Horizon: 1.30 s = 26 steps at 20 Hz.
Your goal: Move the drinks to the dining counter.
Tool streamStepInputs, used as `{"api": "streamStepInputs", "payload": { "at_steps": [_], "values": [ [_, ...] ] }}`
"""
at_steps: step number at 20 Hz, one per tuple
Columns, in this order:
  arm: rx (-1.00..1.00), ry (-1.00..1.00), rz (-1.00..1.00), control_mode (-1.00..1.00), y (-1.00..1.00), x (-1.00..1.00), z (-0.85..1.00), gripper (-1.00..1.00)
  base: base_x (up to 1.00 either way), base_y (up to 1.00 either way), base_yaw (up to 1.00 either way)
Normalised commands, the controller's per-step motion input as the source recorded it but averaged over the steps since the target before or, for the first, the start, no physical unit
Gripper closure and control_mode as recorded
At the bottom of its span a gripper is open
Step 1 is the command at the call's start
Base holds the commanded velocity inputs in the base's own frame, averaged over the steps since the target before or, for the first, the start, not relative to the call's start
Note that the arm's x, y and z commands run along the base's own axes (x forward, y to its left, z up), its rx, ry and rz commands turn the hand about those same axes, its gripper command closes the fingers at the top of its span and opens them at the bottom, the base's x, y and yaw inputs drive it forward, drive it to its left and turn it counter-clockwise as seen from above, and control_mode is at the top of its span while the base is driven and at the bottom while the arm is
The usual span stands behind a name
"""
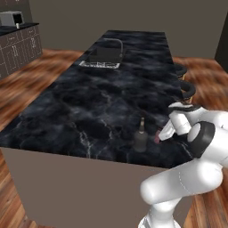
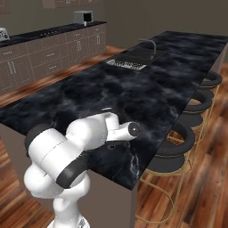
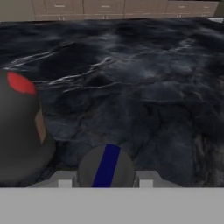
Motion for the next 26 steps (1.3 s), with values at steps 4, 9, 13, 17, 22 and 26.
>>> {"api": "streamStepInputs", "payload": {
  "at_steps": [4,9,13,17,22,26],
  "values": [
    [0.0,0.0,0.0,-1.0,0.0,0.13,-0.19,1.0,0.0,0.0,0.0],
    [0.0,0.0,0.0,-1.0,0.0,0.07,-0.22,1.0,0.0,0.0,0.0],
    [0.0,0.0,0.0,-1.0,0.0,0.0,-0.3,-1.0,0.0,0.0,0.0],
    [0.0,0.0,0.0,-1.0,0.08,0.0,-0.33,-1.0,0.0,0.0,0.0],
    [0.0,-0.03,0.0,-1.0,0.19,-0.04,-0.28,-1.0,0.0,0.0,0.0],
    [0.0,-0.04,0.0,-1.0,0.11,-0.08,-0.18,-1.0,0.0,0.0,0.0]
  ]
}}
